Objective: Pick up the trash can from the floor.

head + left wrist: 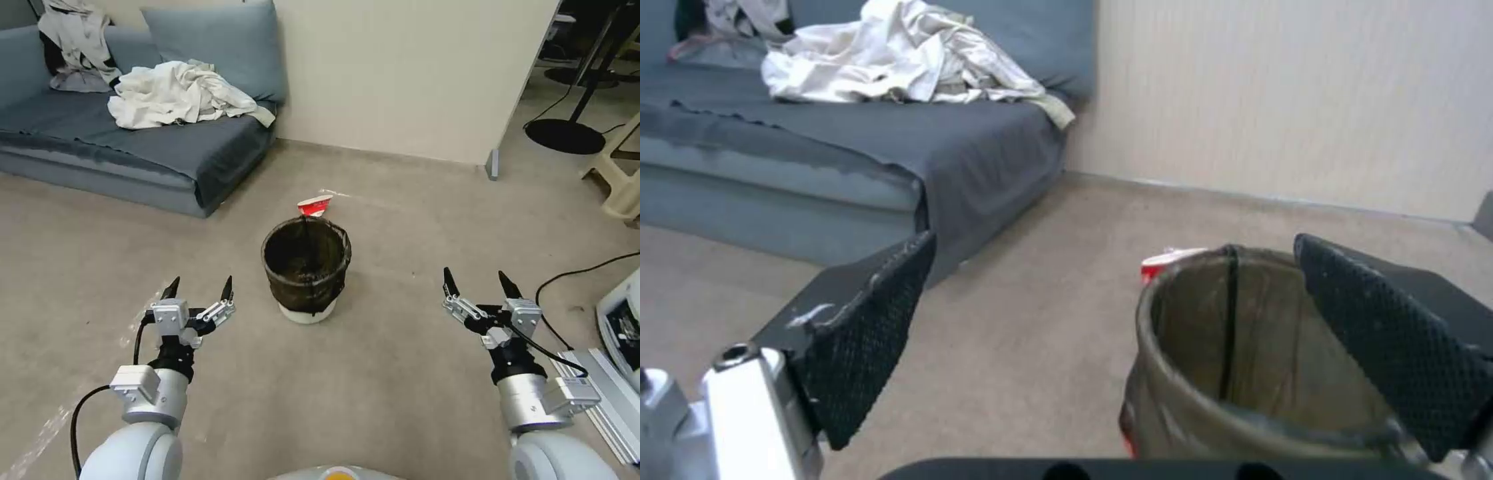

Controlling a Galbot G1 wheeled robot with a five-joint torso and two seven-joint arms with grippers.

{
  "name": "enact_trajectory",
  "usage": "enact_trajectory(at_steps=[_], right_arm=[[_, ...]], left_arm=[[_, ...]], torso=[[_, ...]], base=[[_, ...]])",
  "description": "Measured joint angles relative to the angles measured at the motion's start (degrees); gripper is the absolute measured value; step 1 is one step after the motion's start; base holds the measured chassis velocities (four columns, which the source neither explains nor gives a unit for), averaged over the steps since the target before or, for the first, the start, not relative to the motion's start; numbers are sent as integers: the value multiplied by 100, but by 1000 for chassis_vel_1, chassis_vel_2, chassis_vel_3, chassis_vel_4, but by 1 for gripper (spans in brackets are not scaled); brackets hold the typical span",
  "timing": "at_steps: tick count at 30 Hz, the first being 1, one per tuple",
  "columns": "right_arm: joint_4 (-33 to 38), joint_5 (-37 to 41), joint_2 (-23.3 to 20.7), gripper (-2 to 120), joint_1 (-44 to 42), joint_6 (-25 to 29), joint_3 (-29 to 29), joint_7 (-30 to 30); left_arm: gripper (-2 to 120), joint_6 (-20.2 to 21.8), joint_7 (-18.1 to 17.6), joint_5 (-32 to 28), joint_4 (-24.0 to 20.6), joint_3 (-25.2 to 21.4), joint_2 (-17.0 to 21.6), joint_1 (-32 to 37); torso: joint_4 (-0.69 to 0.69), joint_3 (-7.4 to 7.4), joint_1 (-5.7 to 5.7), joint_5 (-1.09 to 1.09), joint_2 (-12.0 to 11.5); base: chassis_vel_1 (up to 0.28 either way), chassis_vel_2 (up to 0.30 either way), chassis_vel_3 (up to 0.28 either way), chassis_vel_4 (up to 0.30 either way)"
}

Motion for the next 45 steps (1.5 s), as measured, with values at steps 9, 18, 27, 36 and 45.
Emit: enact_trajectory(at_steps=[9,18,27,36,45], right_arm=[[-14,-4,3,100,36,3,-9,-2],[-99,-18,-11,100,116,50,-34,-41],[-116,-109,11,100,37,221,-113,-95],[-116,-172,67,100,0,259,-158,-94],[-199,-199,44,100,32,262,-190,-74]], left_arm=[[100,-2,-6,-17,79,0,32,-64],[100,27,-20,-155,191,2,73,-160],[100,271,-237,-455,300,52,297,-378],[100,1210,-650,-1199,400,230,731,-767],[100,1996,-1132,-2091,899,597,1188,-1451]], torso=[[0,0,0,0,0],[0,0,0,0,0],[0,0,0,1,0],[0,0,0,0,0],[0,0,0,0,0]], base=[[-160,164,167,-156],[-58,71,50,-64],[0,0,0,0],[0,0,0,0],[0,0,0,0]])
